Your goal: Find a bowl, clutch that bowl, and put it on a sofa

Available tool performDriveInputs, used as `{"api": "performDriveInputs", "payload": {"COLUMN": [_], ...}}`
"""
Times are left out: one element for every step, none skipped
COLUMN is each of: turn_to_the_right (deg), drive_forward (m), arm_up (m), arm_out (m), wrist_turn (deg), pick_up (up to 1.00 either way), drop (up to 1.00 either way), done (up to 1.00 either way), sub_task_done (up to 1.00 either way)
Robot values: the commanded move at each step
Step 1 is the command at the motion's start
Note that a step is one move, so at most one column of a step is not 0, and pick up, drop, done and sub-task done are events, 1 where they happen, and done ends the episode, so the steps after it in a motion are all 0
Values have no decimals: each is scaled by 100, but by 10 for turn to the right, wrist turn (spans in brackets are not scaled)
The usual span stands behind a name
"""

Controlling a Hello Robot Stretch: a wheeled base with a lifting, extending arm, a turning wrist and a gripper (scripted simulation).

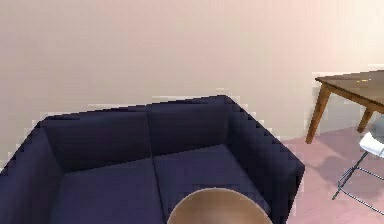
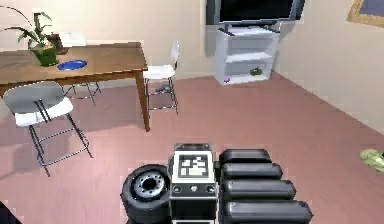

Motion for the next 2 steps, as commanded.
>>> {"api": "performDriveInputs", "payload": {"turn_to_the_right": [90,-450], "drive_forward": [0,0], "arm_up": [0,0], "arm_out": [0,0], "wrist_turn": [0,0], "pick_up": [0,0], "drop": [0,0], "done": [0,0], "sub_task_done": [0,0]}}
